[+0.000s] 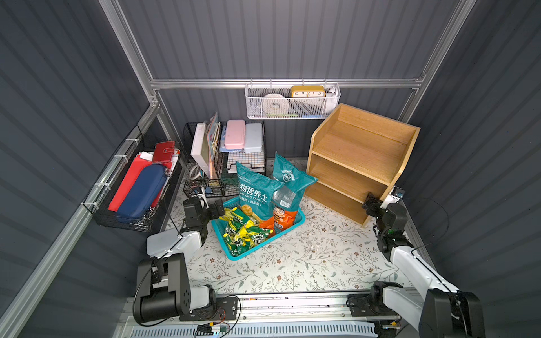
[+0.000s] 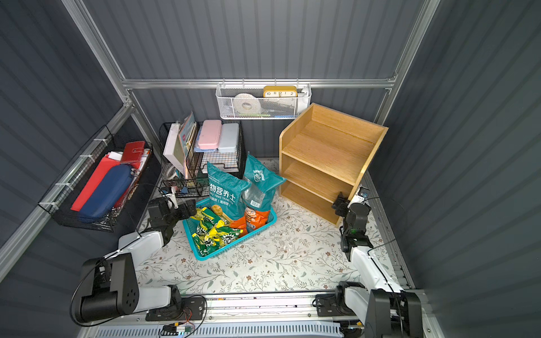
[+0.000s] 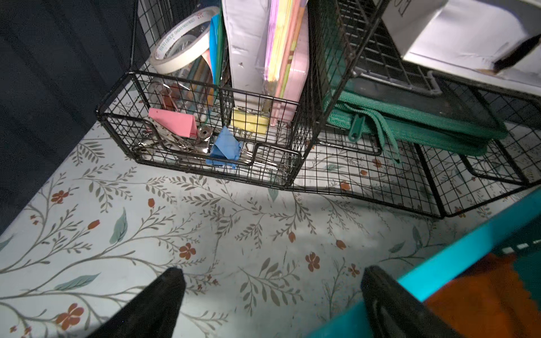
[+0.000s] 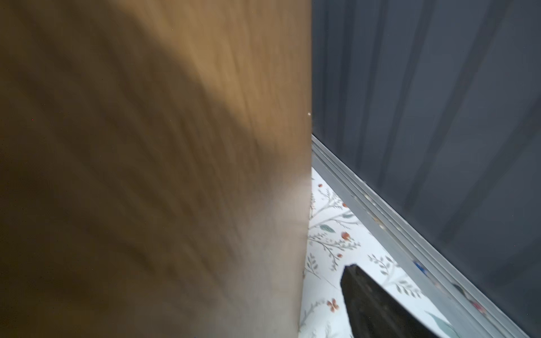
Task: Take down the fertilizer bag from the shelf
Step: Reset both arms
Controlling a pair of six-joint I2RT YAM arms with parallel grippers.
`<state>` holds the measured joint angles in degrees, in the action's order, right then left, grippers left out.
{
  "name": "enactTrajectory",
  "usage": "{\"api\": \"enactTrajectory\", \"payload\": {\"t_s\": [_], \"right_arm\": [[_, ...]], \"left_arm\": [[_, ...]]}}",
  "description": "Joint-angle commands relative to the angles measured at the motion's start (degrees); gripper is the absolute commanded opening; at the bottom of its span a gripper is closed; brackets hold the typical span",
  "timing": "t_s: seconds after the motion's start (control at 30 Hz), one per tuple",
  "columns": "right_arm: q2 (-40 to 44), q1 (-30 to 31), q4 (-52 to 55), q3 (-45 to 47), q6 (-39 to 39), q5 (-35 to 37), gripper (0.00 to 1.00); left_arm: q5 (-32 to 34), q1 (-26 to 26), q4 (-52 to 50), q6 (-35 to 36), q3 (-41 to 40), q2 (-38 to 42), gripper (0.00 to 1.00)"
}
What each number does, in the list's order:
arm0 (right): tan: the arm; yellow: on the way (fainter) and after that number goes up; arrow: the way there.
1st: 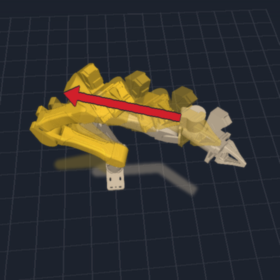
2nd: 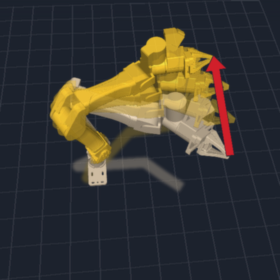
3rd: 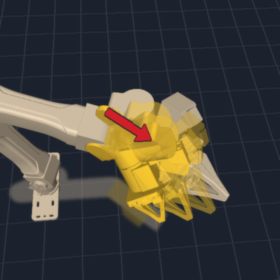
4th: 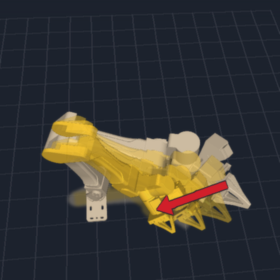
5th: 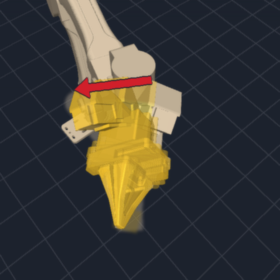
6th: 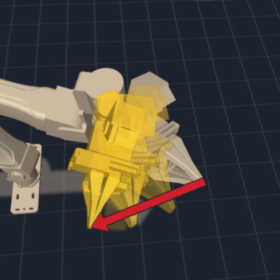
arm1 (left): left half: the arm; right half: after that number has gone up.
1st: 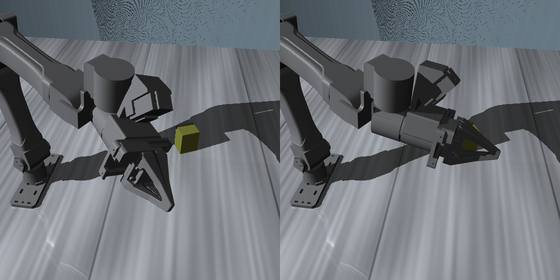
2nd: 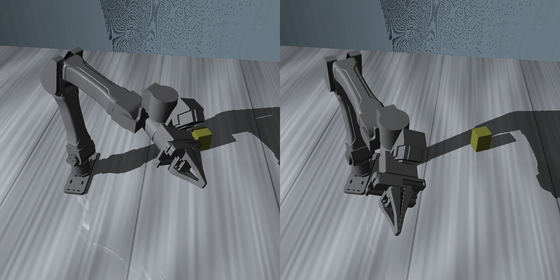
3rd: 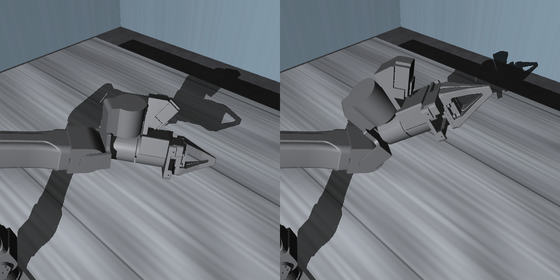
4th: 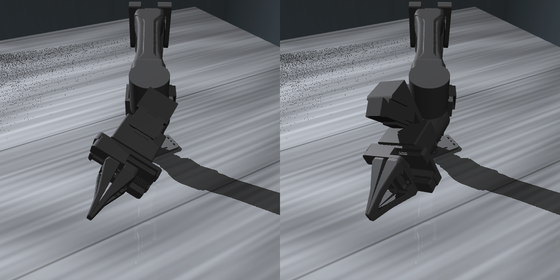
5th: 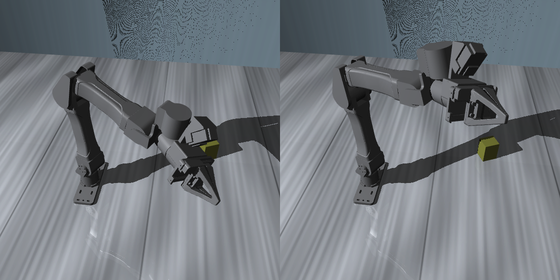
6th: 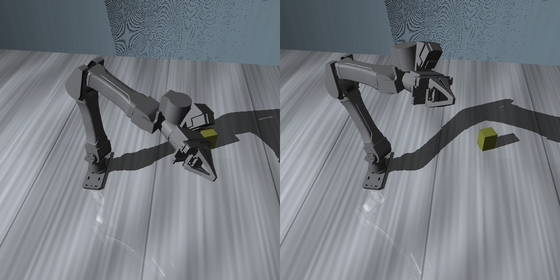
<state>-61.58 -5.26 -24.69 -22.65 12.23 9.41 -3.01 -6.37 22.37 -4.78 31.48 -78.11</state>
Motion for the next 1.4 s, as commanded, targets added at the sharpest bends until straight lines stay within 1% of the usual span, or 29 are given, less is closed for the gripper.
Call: {"api": "enactTrajectory", "payload": {"t_s": [0.0, 0.03, 0.1, 0.13, 0.17, 0.2, 0.23, 0.3, 0.33, 0.37, 0.4, 0.43, 0.47, 0.5, 0.53, 0.57, 0.6, 0.63, 0.7, 0.73, 0.8, 0.87, 1.37], "right_arm": [[-4.27, 1.30, 0.80, 1.77, -9.41, -11.93, 0.92], [-4.80, 1.35, -0.27, 1.82, -9.97, -13.58, 0.92], [-6.00, 1.39, -3.49, 2.21, -10.55, -14.41, 0.96], [-6.88, 1.52, -5.49, 2.39, -11.09, -14.02, 0.97], [-7.44, 1.69, -7.63, 2.60, -12.16, -13.52, 0.98], [-9.35, 1.92, -9.41, 2.62, -12.94, -12.64, 0.99], [-10.56, 2.16, -11.17, 2.49, -12.84, -11.91, 0.99], [-13.48, 2.13, -14.81, 2.04, -12.07, -12.65, 0.99], [-15.25, 2.16, -15.26, 0.78, -11.35, -13.49, 0.99], [-17.27, 2.37, -16.59, 0.22, -10.54, -14.71, 0.99], [-19.84, 2.80, -18.88, -0.28, -11.27, -15.26, 0.99], [-22.26, 3.32, -19.89, -0.54, -12.20, -15.23, 0.99], [-25.03, 3.83, -22.35, -0.36, -12.75, -14.69, 0.99], [-27.06, 3.78, -27.51, 0.71, -11.60, -13.15, 0.99], [-28.73, 3.62, -33.59, 2.26, -10.82, -11.67, 0.99], [-28.28, 3.42, -33.77, 2.74, -10.48, -11.65, 0.99], [-27.04, 3.41, -30.94, 2.43, -10.38, -11.53, 0.99], [-25.78, 3.41, -27.27, 1.63, -10.47, -11.90, 0.99], [-25.15, 3.50, -21.93, -0.39, -10.42, -11.20, 0.99], [-26.11, 3.50, -22.65, -0.99, -10.15, -10.63, 0.99], [-27.14, 3.58, -27.77, 0.78, -10.72, -10.45, 0.99], [-28.13, 3.59, -29.71, 0.86, -10.31, -10.15, 0.99], [-27.15, 3.59, -26.51, 0.14, -10.08, -9.75, 0.99]], "left_arm": [[-0.46, 0.20, 2.32, 3.17, -2.50, -3.81, 0.99], [-0.74, 0.30, 3.97, 3.11, -2.84, -5.07, 0.99], [-0.79, 0.42, 7.42, 2.86, -3.43, -8.09, 0.99], [0.11, 0.71, 9.18, 2.95, -3.15, -9.45, 0.99], [0.51, 0.89, 8.34, 2.50, -2.18, -10.03, 0.99], [1.08, 1.15, 10.84, 2.62, -2.55, -10.79, 0.99], [1.49, 1.26, 13.05, 2.59, -2.83, -11.47, 0.99], [1.97, 1.27, 16.18, 0.37, -2.79, -13.85, 0.99], [1.45, 1.36, 20.24, 0.59, -3.85, -15.83, 0.99], [1.56, 2.20, 22.45, 2.56, -4.15, -17.43, 0.99], [2.59, 3.76, 23.63, 3.53, -4.18, -18.82, 0.99], [4.30, 5.04, 27.53, 5.81, -4.62, -20.54, 0.99], [4.26, 5.92, 24.37, 4.99, -4.04, -19.08, 0.99], [4.38, 6.10, 25.41, 4.94, -4.48, -19.19, 1.00], [4.51, 6.11, 29.05, 5.80, -5.27, -20.07, 0.99], [3.66, 6.19, 25.97, 5.30, -4.42, -19.40, 0.99], [3.12, 6.15, 24.44, 5.36, -3.76, -19.34, 0.99], [3.18, 6.19, 27.01, 5.28, -4.18, -20.03, 0.99], [3.42, 6.20, 24.62, 5.18, -3.81, -19.25, 0.99], [3.52, 6.20, 26.13, 5.24, -4.12, -19.73, 0.99], [3.44, 6.19, 24.97, 5.25, -3.90, -19.31, 0.99], [3.58, 6.17, 25.68, 5.33, -4.06, -19.54, 0.99], [3.11, 6.19, 25.27, 5.31, -3.89, -19.45, 0.99]]}}
